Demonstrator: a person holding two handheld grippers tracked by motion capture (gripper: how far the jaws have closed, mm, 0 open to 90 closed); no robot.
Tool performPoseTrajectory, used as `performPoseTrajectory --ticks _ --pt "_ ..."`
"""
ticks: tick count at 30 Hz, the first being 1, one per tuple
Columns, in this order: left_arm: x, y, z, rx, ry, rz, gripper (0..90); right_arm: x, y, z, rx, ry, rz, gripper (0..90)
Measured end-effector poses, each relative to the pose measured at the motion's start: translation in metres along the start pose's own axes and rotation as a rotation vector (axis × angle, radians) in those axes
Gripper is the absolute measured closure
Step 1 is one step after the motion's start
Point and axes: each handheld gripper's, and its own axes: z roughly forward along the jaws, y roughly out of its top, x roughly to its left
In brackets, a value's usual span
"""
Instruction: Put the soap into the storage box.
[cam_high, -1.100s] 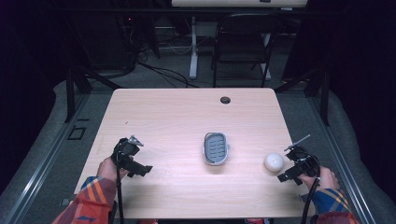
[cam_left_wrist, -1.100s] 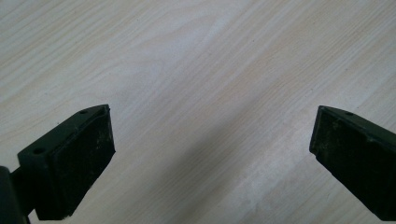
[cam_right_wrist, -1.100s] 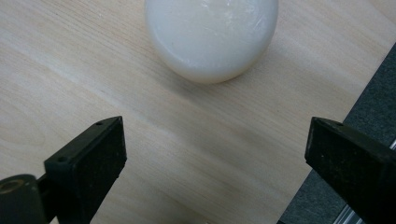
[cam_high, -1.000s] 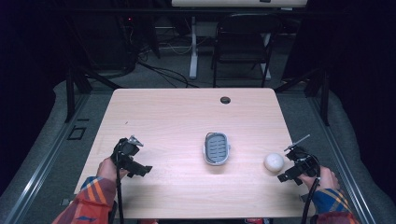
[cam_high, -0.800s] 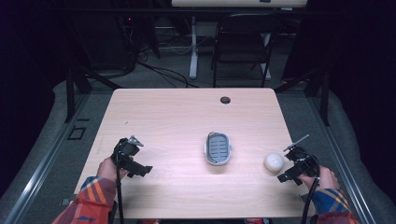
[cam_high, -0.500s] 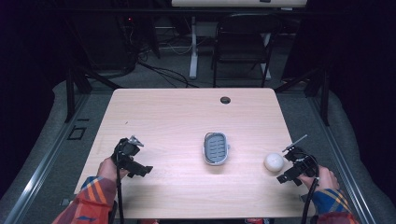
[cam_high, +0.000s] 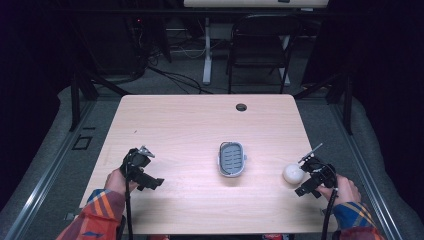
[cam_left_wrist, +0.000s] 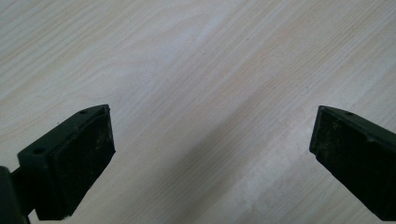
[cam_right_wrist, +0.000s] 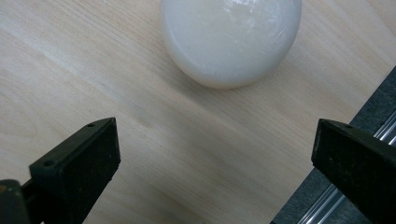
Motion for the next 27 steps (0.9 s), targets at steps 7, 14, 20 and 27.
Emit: performPoseTrajectory --ticks 7,14,20,27 --pt "0.0 0.001 0.001 0.001 -0.002 0.008 0.0 0.004 0.011 -0.002 0.003 -0.025 -0.024 0.0" --pt "0.0 0.001 0.001 0.003 -0.001 0.01 0.0 0.006 0.025 -0.003 0.044 -0.057 -0.08 0.0" --pt "-0.001 0.001 0.001 0.006 0.001 0.011 0.0 0.005 0.035 0.002 0.01 -0.03 -0.048 0.0" --pt "-0.001 0.001 0.001 0.006 -0.001 0.011 0.0 -0.008 0.053 0.003 0.126 -0.017 -0.08 0.0"
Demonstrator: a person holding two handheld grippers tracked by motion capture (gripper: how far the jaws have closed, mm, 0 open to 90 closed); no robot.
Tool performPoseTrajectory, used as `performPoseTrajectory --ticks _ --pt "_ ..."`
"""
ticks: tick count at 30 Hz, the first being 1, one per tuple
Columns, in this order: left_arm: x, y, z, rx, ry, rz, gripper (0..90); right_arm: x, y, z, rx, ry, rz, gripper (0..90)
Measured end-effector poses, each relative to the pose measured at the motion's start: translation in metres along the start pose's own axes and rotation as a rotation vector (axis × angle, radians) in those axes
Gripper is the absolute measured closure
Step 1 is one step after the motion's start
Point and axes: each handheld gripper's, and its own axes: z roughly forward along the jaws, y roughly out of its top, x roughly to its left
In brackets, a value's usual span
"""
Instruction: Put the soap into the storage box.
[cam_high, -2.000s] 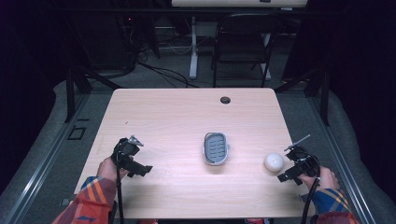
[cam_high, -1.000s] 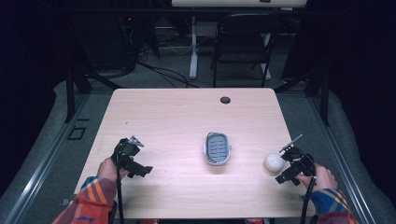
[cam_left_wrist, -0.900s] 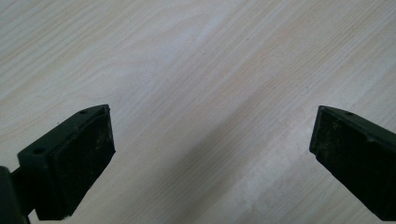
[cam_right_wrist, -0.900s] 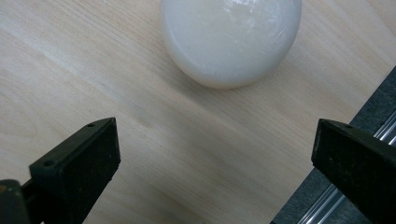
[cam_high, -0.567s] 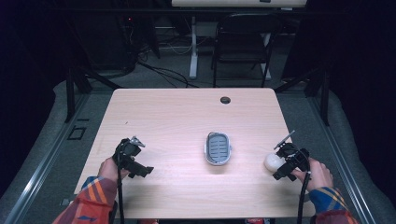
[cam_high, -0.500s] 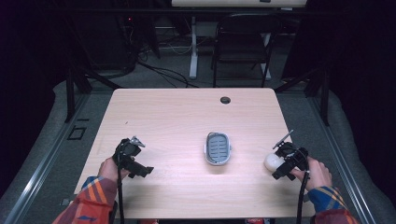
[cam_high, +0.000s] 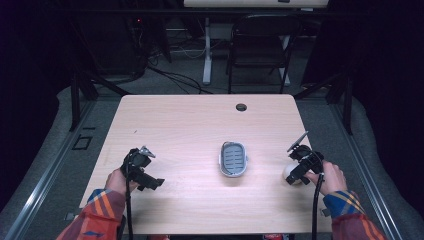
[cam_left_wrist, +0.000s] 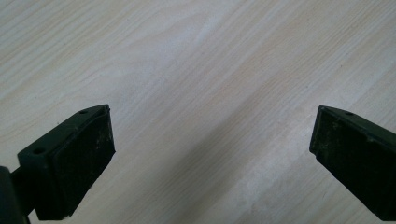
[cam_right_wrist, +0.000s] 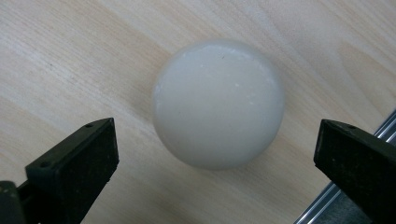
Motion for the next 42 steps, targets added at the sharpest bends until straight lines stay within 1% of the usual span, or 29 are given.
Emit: performPoseTrajectory --ticks 1,2,3,4,5,6,7,8,9,11,12,13,14,15,16,17,18,20,21,22,23,24,25,26,27,29,32,34,42 --pt "0.0 0.0 0.0 0.0 0.0 0.0 0.0 0.0 0.0 0.0 0.0 0.0 0.0 0.0" --pt "0.0 0.0 0.0 0.0 0.0 0.0 0.0 0.007 -0.005 0.016 -0.184 0.049 0.148 0.0" --pt "0.0 0.0 0.0 0.0 0.0 0.001 0.0 0.001 0.001 0.011 -0.066 0.029 0.075 0.0" --pt "0.0 0.0 0.0 0.0 0.0 0.0 0.0 -0.001 0.004 0.011 -0.039 0.023 0.054 0.0" --pt "0.0 0.0 0.0 -0.001 -0.001 0.001 0.0 -0.004 0.007 0.009 0.011 0.015 0.014 0.0" --pt "0.0 0.0 0.0 -0.001 -0.001 0.001 0.0 -0.003 0.008 0.012 -0.008 0.022 0.034 0.0" --pt "0.0 0.0 0.0 -0.001 -0.001 0.001 0.0 0.001 0.006 0.02 -0.115 0.046 0.109 0.0" --pt "0.0 0.0 0.0 -0.002 -0.003 0.001 0.0 -0.001 0.009 0.017 -0.079 0.039 0.082 0.0" --pt "0.0 0.0 0.0 -0.002 -0.003 0.001 0.0 -0.003 0.012 0.012 -0.013 0.025 0.032 0.0" --pt "0.0 0.0 0.0 -0.002 -0.002 0.0 0.0 -0.003 0.012 0.014 -0.017 0.031 0.034 0.0" --pt "0.0 0.0 0.0 0.0 -0.002 -0.001 0.0 0.002 0.009 0.022 -0.114 0.063 0.113 0.0" --pt "0.0 0.0 0.0 0.0 -0.001 0.001 0.0 -0.004 0.015 0.014 0.019 0.032 0.008 0.0" --pt "0.0 0.0 0.0 -0.007 -0.01 0.003 0.0 -0.003 0.014 0.017 -0.001 0.046 0.028 0.0" --pt "0.0 0.0 0.0 -0.007 -0.01 0.003 0.0 -0.001 0.012 0.022 -0.057 0.068 0.067 0.0" --pt "0.0 0.0 -0.001 -0.013 -0.012 0.005 0.0 -0.004 0.015 0.019 0.001 0.056 0.017 0.0" --pt "0.0 0.0 -0.001 -0.013 -0.011 0.007 0.0 -0.004 0.015 0.019 0.001 0.056 0.017 0.0" --pt "0.0 0.0 -0.001 -0.011 -0.012 0.007 0.0 -0.002 0.014 0.022 -0.037 0.067 0.05 0.0" --pt "0.0 0.0 0.0 -0.005 -0.012 0.006 0.0 -0.003 0.016 0.02 -0.013 0.06 0.025 0.0" --pt "0.0 0.0 0.0 -0.005 -0.012 0.007 0.0 -0.001 0.016 0.023 -0.046 0.064 0.049 0.0" --pt "-0.001 0.0 0.0 -0.006 -0.013 0.007 0.0 -0.001 0.016 0.023 -0.046 0.064 0.049 0.0" --pt "-0.001 0.0 0.0 -0.006 -0.012 0.007 0.0 -0.001 0.017 0.022 -0.032 0.059 0.041 0.0" --pt "0.0 0.0 0.0 -0.004 -0.011 0.007 0.0 -0.001 0.018 0.021 0.003 0.049 0.022 0.0" --pt "0.0 0.0 0.0 -0.003 -0.008 0.004 0.0 -0.001 0.019 0.023 0.01 0.048 0.019 0.7" --pt "0.0 0.0 0.0 -0.004 -0.009 0.002 0.0 -0.001 0.018 0.024 0.012 0.05 0.025 3.6" --pt "0.001 0.0 0.0 -0.005 -0.009 0.0 0.0 0.001 0.017 0.027 -0.018 0.062 0.046 4.9" --pt "0.0 0.0 0.0 -0.002 -0.009 -0.001 0.0 0.0 0.019 0.025 0.005 0.054 0.019 13.2" --pt "0.0 0.0 0.0 -0.003 -0.01 0.0 0.0 0.002 0.019 0.028 -0.012 0.058 0.034 15.0" --pt "0.0 0.0 0.0 -0.002 -0.01 0.0 0.0 0.002 0.02 0.027 0.022 0.046 0.009 15.6" --pt "0.0 0.0 0.0 -0.003 -0.01 0.0 0.0 0.001 0.02 0.029 0.012 0.042 0.024 20.4"
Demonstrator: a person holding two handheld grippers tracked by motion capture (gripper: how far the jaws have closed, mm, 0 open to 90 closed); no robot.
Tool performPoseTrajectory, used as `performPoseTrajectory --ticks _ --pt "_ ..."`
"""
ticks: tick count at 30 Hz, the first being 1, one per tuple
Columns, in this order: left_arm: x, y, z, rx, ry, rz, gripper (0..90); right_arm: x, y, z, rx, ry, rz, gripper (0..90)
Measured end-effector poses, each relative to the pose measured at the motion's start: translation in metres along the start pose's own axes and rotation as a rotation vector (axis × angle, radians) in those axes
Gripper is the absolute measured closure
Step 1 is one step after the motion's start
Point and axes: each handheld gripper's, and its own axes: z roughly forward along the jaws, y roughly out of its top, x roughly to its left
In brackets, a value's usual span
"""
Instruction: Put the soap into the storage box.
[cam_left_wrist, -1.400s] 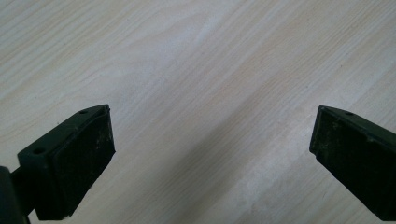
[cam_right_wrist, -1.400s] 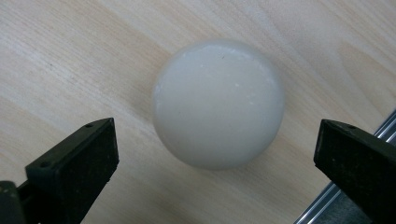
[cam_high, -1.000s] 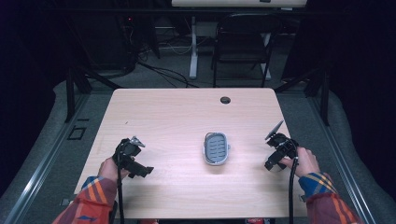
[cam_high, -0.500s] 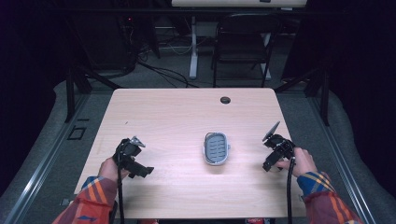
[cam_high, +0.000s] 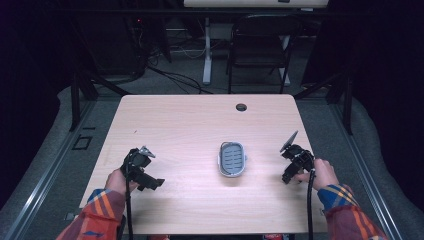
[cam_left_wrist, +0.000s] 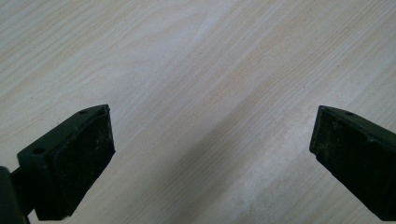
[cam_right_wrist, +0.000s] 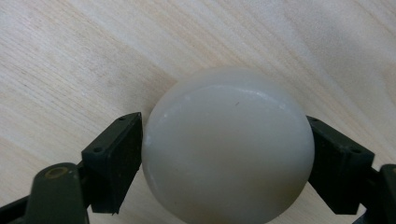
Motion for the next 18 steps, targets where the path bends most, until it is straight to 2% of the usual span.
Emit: performPoseTrajectory --ticks 2,12,13,15,16,17,18 --pt "0.0 0.0 -0.0002 0.002 0.001 0.001 0.0 0.0 0.0001 0.0001 0.001 -0.014 0.003 23.8" --pt "0.0 0.0001 -0.0002 0.0 0.001 0.002 0.0 -0.0008 0.0007 -0.001 0.006 -0.006 0.005 24.4" --pt "-0.0001 0.0001 -0.0001 0.0 0.001 0.002 0.0 0.0006 -0.0004 0.0001 -0.028 0.003 0.026 24.4" --pt "-0.0001 0.0001 -0.0001 0.0 0.001 0.002 0.0 0.0004 0.0 -0.0017 -0.024 0.002 0.02 24.4" --pt "-0.0002 0.0002 -0.0002 0.002 0.002 0.002 0.0 0.0021 -0.0015 -0.0011 -0.068 0.008 0.046 24.4" --pt "-0.0002 0.0002 -0.0002 0.002 0.002 0.002 0.0 0.0021 -0.0015 -0.0011 -0.068 0.008 0.046 24.4" --pt "-0.0002 0.0001 -0.0001 0.001 0.001 0.002 0.0 0.0012 -0.0004 -0.0043 -0.039 0.003 0.025 24.4"
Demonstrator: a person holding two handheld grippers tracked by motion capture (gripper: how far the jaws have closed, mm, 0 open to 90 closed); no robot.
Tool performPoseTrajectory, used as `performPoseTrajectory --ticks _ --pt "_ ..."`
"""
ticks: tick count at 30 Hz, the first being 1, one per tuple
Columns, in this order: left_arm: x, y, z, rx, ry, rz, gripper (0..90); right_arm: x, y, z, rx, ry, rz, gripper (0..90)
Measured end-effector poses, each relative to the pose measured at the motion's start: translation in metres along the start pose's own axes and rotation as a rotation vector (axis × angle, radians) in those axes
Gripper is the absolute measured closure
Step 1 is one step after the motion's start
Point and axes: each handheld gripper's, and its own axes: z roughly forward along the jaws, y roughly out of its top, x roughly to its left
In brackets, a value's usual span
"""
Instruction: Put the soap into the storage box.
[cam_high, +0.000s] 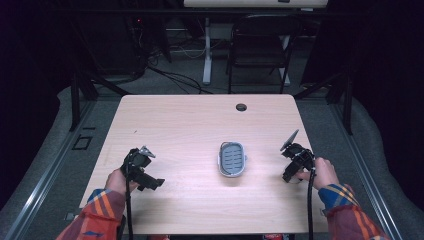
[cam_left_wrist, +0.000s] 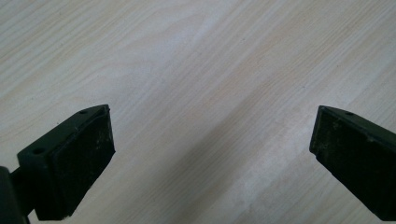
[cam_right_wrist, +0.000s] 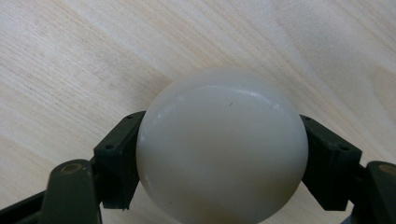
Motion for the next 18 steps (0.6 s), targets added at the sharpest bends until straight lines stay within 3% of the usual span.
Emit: performPoseTrajectory --ticks 1,2,4,8,9,14,18 --pt "0.0 0.0 0.0 0.0 0.001 -0.001 0.0 -0.001 0.002 -0.003 0.043 -0.016 -0.032 24.4" --pt "0.0 0.0 0.0 0.003 0.001 0.0 0.0 -0.001 0.002 -0.004 0.048 -0.017 -0.041 24.4" --pt "0.0 0.0 0.0 0.004 0.0 -0.001 0.0 0.001 0.001 -0.003 0.026 -0.013 -0.021 24.4" --pt "0.0 0.0 0.001 0.005 -0.001 -0.001 0.0 0.003 0.002 -0.005 0.03 -0.014 -0.036 24.4" --pt "0.0 0.0 0.001 0.005 -0.001 -0.002 0.0 0.005 0.001 -0.003 -0.011 -0.002 -0.007 24.4" --pt "-0.001 0.0 0.001 0.003 0.0 -0.003 0.0 0.008 0.006 -0.009 0.026 -0.022 -0.056 24.4" --pt "0.0 0.0 0.0 0.005 0.001 -0.002 0.0 0.014 0.01 -0.011 0.012 -0.018 -0.068 24.4"
